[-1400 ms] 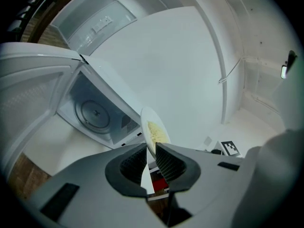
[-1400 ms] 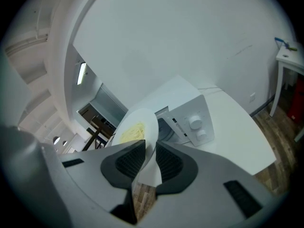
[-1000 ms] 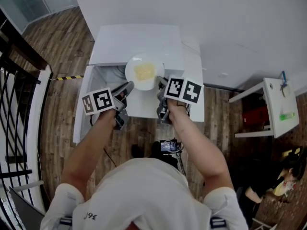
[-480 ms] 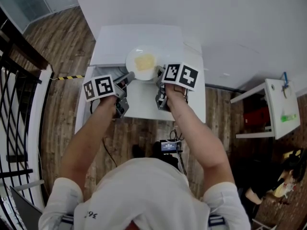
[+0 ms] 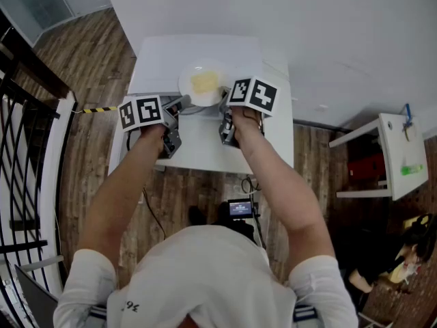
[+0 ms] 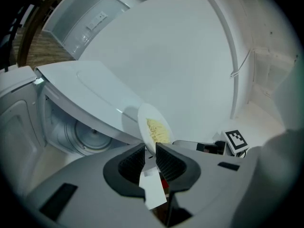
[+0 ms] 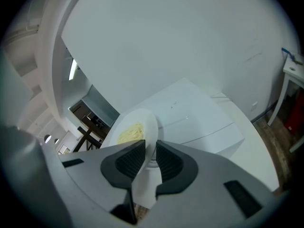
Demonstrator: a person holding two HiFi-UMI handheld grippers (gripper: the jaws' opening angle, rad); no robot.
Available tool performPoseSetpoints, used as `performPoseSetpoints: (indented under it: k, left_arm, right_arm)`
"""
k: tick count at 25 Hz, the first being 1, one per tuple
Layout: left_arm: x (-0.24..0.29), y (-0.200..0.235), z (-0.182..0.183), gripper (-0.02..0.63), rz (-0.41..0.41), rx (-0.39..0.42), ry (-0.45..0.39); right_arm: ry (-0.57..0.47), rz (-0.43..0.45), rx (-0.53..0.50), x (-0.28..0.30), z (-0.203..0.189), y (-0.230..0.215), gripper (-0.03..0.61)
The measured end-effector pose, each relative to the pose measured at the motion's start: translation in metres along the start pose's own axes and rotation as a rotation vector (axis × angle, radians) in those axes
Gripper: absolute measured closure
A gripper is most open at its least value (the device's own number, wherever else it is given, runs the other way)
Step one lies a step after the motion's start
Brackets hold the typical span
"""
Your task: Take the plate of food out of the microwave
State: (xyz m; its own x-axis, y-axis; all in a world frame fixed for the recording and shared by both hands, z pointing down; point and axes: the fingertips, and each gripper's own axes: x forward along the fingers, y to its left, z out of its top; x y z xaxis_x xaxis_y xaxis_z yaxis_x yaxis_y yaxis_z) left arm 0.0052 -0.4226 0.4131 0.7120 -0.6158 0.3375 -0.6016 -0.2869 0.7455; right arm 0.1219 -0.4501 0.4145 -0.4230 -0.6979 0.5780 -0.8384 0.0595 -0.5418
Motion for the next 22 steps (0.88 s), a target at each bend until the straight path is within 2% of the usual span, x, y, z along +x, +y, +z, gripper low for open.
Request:
performPoseSetpoints:
  k: [22]
  left_arm:
    - [0.02,0.017,0.016,0.552,0.047,-0.009,0.061]
  right_arm:
    - [0.032,-0.044,0.027,0.029,0.012,-0.009,0.505]
